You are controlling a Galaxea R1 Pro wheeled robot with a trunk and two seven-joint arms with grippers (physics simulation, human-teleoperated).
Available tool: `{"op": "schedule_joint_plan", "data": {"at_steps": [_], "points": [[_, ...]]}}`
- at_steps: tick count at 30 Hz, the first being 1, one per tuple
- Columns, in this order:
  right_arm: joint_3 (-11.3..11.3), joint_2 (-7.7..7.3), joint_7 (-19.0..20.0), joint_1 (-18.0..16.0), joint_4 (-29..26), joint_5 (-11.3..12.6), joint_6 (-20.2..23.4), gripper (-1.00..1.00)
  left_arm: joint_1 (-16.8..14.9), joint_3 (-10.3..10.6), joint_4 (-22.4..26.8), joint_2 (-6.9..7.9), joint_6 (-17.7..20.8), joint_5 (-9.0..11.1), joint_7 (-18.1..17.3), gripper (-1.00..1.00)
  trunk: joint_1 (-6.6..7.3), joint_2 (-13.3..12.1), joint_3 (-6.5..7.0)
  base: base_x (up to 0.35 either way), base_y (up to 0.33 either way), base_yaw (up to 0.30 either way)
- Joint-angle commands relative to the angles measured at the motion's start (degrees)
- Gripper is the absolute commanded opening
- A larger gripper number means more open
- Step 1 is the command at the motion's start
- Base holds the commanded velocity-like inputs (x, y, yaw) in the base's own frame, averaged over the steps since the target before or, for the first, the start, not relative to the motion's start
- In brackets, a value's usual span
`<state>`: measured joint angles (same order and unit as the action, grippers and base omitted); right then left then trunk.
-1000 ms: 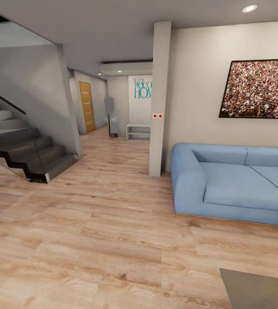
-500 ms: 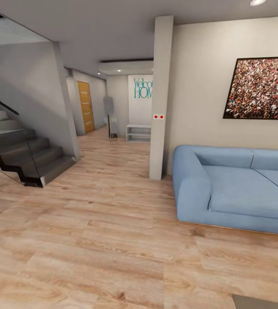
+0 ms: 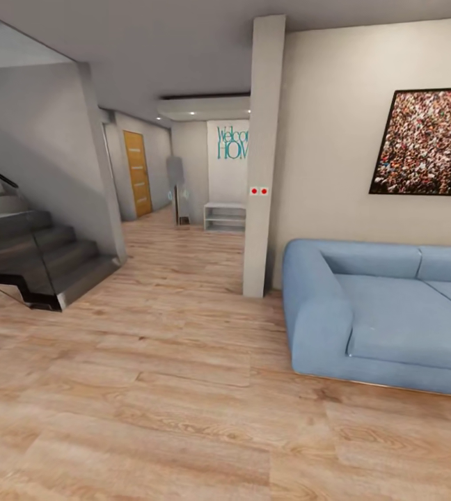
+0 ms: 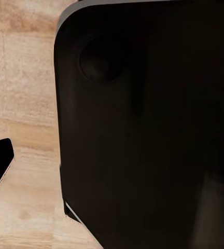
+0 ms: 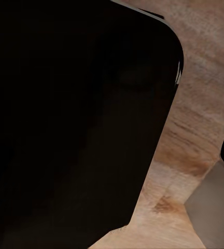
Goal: Turn on the radio receiver that's on the table in the living room.
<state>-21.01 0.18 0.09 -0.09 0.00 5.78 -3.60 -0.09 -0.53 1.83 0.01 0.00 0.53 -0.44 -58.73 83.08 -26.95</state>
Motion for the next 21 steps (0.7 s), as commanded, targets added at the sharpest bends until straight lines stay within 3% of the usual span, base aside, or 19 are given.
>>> {"op": "schedule_joint_plan", "data": {"at_steps": [1,7,21], "points": [[0.0,0.0,0.0,0.0,0.0,-0.02,-0.02,1.0,0.0,0.0,0.01,0.03,-0.04,0.0,0.0,1.0,0.0,0.0,0.0,0.327,0.0,-0.01],[0.07,0.02,0.0,0.0,0.0,0.02,-0.73,1.0,0.0,-0.11,0.02,-0.08,-0.47,-0.06,0.0,1.0,0.0,0.0,0.02,0.259,0.0,-0.185],[0.09,0.0,0.0,0.0,0.0,0.02,-0.97,1.0,0.0,-0.09,0.02,-0.06,-0.61,-0.09,0.0,1.0,0.0,0.0,0.28,0.018,0.0,-0.282]]}}
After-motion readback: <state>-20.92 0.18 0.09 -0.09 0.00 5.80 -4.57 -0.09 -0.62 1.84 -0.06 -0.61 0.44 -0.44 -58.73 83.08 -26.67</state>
